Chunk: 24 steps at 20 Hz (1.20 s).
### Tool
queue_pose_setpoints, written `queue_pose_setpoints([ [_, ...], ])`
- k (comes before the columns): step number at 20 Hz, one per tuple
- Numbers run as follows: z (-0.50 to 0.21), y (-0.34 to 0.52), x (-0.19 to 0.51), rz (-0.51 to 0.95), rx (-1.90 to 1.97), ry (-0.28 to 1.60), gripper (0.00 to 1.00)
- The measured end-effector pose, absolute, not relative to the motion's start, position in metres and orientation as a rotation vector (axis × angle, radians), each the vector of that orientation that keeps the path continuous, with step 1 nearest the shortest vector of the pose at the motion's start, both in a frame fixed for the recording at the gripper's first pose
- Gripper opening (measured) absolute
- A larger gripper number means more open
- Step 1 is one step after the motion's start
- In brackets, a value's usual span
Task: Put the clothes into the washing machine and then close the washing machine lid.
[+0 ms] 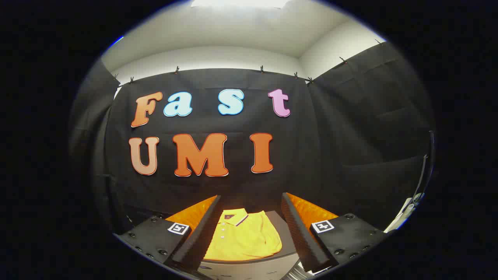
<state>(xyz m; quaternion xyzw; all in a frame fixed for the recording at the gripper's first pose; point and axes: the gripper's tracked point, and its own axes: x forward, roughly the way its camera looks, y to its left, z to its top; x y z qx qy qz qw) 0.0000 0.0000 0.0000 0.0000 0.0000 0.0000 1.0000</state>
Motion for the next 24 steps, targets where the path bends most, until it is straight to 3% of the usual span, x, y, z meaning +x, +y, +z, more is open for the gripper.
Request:
queue_pose_setpoints([
  [24, 0.007, 0.001, 0.003, 0.009, 0.061, -0.011, 0.98],
])
